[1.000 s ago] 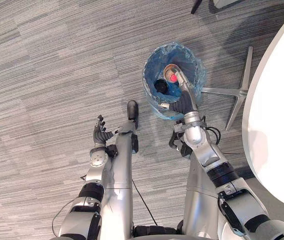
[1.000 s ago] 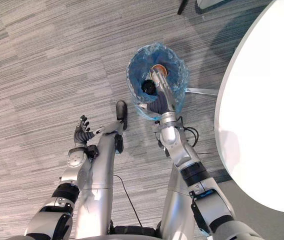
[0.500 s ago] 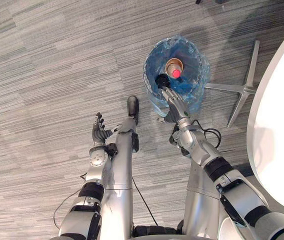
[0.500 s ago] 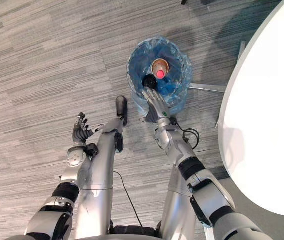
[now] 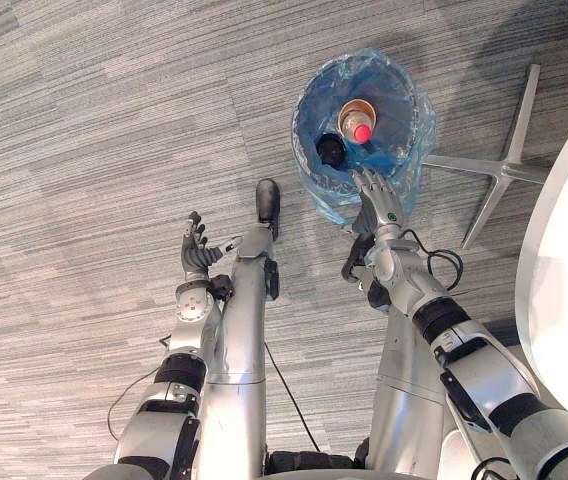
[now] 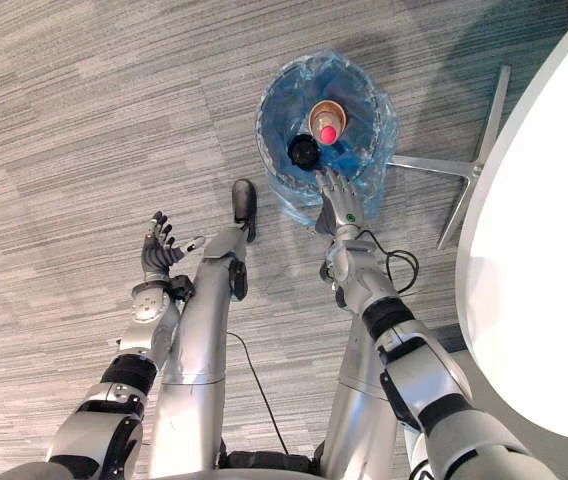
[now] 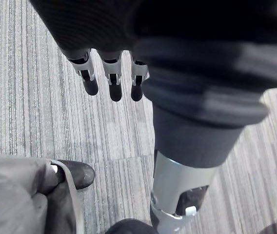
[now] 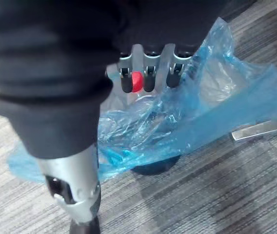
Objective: Gather rubbish on tea table into small bin, then transfer packed bag to large trash can.
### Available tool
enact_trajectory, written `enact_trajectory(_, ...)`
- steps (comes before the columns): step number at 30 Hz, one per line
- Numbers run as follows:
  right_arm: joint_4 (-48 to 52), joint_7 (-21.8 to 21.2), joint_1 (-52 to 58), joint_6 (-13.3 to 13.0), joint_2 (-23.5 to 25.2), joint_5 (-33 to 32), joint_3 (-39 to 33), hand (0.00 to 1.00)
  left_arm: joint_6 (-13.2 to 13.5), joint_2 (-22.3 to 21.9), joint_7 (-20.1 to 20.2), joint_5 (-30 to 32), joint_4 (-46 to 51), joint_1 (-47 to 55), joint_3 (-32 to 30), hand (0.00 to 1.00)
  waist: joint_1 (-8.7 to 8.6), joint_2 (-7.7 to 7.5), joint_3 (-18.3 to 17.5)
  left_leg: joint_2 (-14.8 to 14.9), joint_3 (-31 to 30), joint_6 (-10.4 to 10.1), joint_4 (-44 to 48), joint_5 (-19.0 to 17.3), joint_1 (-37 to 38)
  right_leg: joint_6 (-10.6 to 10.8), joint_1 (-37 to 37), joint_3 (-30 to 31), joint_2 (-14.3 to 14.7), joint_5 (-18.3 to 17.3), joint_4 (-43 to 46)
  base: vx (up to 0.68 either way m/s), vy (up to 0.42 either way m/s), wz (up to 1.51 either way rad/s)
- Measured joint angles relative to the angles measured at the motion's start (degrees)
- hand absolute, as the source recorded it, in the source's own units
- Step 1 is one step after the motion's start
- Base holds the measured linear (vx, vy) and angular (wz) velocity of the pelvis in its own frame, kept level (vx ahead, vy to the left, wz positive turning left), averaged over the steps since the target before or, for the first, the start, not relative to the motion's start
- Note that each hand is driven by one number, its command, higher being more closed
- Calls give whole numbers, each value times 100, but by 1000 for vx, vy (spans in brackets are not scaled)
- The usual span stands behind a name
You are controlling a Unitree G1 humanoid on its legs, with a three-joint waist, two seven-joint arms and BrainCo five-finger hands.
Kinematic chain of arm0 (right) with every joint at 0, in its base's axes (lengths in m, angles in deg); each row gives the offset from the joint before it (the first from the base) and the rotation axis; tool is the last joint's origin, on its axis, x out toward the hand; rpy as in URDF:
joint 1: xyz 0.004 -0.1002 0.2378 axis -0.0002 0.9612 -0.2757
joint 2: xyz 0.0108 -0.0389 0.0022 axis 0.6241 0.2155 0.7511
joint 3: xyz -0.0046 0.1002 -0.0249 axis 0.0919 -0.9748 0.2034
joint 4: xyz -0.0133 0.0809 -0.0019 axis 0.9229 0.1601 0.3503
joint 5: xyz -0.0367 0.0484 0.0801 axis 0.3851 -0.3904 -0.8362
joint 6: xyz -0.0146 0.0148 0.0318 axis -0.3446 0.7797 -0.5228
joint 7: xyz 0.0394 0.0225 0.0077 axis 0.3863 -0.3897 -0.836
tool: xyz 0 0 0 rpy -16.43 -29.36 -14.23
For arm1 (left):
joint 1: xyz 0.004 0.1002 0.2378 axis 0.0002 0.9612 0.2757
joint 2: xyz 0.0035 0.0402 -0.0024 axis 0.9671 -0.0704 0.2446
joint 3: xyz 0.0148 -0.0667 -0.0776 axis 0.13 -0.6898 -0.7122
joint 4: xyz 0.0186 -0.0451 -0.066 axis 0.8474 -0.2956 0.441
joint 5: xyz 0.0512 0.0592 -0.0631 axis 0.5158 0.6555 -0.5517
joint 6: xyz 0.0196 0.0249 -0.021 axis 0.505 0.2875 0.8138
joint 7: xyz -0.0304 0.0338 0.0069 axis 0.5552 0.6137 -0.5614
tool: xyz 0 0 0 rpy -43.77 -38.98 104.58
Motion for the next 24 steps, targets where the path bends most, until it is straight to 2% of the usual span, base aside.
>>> enact_trajectory(7, -261, -10, -275, 43, 8, -14, -144, 100, 65, -39, -74, -147, 23, -17, 47, 0, 105, 8, -1, -55, -24, 7, 51, 34, -89, -60, -80, -18, -26, -53, 97, -29, -2, 7)
enact_trajectory(20, -370, -36, -404, 20, -2, -527, -161, 100, 43, -58, -75, -167, 55, -17, 50, 0, 117, 28, -13, -66, -69, 42, 121, 11, -105, -44, -58, -40, -27, -65, 159, -53, 12, 1)
enact_trajectory(24, 171, 8, -164, -2, -1, -685, -200, 100, -20, -61, -73, -152, 67, -17, 49, 0, 100, 35, -18, -45, -79, 30, 229, 17, -56, -57, 19, -41, -15, -72, 210, -60, 8, -4)
